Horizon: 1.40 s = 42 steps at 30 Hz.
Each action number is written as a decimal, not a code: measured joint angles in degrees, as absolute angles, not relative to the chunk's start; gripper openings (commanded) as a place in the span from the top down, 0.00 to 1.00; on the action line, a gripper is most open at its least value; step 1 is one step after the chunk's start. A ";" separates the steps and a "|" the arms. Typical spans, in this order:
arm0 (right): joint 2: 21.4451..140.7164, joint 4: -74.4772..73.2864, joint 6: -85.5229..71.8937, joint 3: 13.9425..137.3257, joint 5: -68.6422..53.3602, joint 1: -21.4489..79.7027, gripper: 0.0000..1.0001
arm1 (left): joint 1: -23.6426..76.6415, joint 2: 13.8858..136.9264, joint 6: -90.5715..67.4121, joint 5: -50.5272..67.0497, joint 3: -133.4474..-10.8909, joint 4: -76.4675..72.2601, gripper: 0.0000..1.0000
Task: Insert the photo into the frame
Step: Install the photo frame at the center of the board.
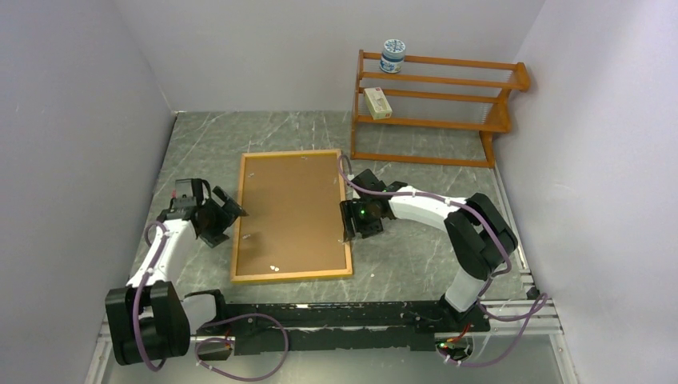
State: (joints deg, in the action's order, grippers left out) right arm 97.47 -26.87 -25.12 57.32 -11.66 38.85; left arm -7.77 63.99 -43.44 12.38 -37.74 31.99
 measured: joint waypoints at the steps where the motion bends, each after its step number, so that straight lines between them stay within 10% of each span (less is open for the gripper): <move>1: 97.41 -26.87 -25.56 57.32 -10.87 38.85 0.38 | -7.77 64.01 -43.79 10.87 -37.56 32.14 0.06; 42: 96.49 -29.58 -27.86 56.97 -0.21 43.05 0.41 | -7.62 65.45 -43.13 22.70 -31.14 28.77 0.17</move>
State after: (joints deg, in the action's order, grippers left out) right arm 96.49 -29.58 -27.86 56.97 -0.21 43.05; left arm -7.62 65.45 -43.13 22.70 -31.14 28.77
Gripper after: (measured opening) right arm 0.641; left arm 0.874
